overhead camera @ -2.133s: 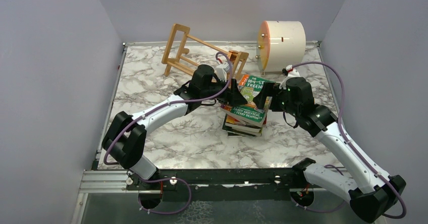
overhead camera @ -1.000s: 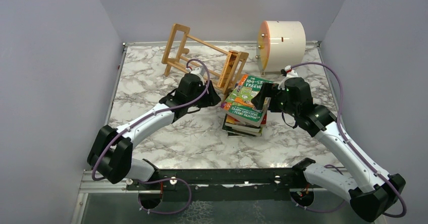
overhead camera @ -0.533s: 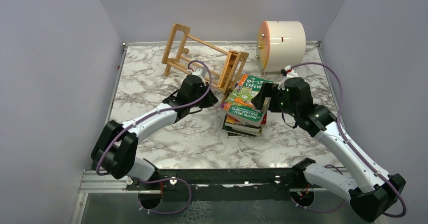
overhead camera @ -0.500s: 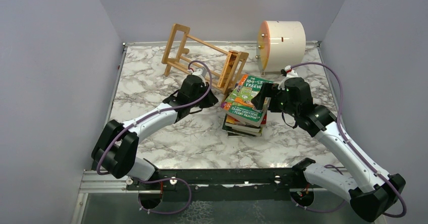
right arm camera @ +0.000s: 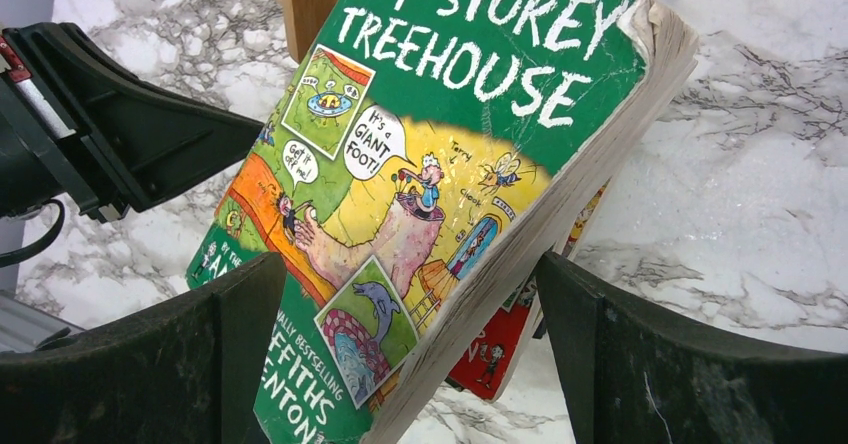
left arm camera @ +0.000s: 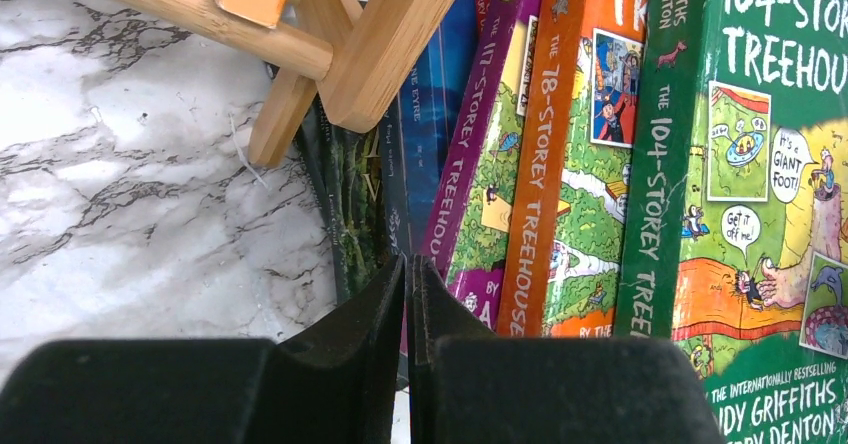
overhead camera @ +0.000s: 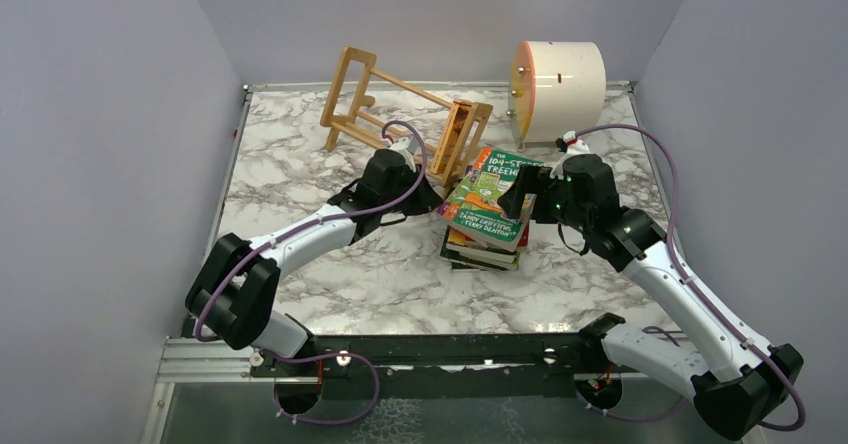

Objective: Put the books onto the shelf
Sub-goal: Adjust the book at the center of the board.

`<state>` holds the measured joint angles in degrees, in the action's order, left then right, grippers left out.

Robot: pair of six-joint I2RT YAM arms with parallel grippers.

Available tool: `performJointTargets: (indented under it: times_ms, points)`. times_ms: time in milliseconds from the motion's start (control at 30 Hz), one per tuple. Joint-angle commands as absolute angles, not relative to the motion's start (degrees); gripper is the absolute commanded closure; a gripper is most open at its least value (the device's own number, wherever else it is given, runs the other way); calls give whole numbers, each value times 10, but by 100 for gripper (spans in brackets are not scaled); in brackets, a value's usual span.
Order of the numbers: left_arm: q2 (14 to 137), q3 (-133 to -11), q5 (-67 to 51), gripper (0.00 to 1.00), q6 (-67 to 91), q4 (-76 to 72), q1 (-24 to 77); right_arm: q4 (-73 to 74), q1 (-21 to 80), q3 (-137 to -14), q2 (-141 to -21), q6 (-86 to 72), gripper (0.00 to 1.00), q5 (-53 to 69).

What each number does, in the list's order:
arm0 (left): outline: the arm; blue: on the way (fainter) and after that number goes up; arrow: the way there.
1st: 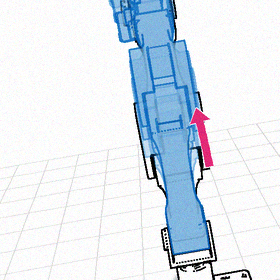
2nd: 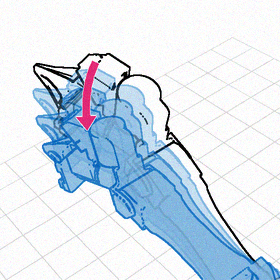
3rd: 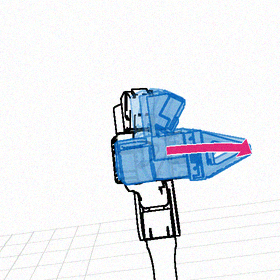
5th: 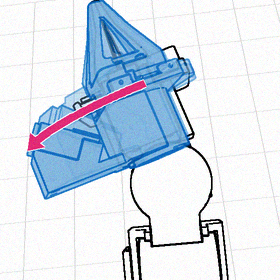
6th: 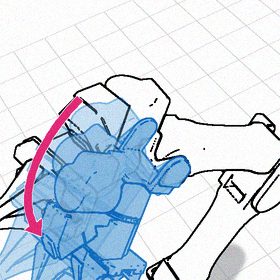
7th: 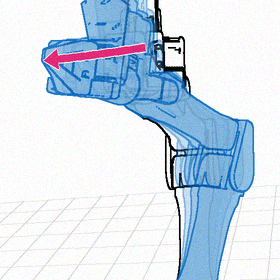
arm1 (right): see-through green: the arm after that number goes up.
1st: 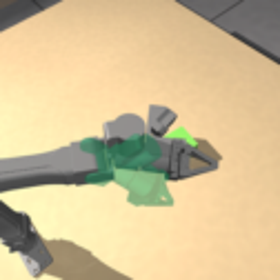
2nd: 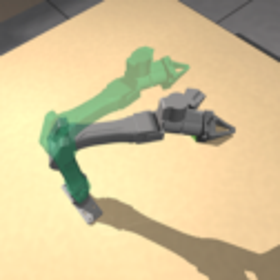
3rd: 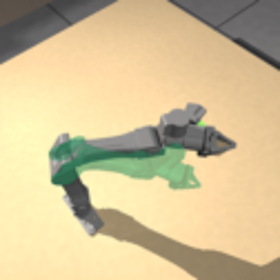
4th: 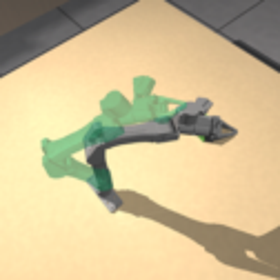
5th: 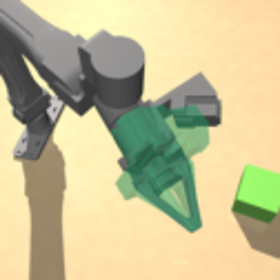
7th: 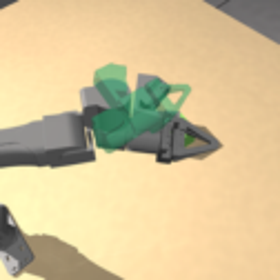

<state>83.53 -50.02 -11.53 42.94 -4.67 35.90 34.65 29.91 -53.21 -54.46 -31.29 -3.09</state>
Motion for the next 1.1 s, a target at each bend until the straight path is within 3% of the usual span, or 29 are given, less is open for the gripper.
performJointTargets:
  times_ms: [0, 833, 1000, 1067]
  points:
    - [846, -515, -156, 100, 433, -69, 375, 340, 302, -527, -541, -318, 6, -25]
    - [867, -548, -175, 100, 450, -99, 442, 331, 302, -520, -543, -317, 6, -17]
    - [861, -557, -135, 100, 438, -49, 439, 341, 302, -525, -543, -319, 6, -25]
    - [854, -558, -121, 92, 437, -33, 435, 346, 302, -525, -542, -320, 6, -28]
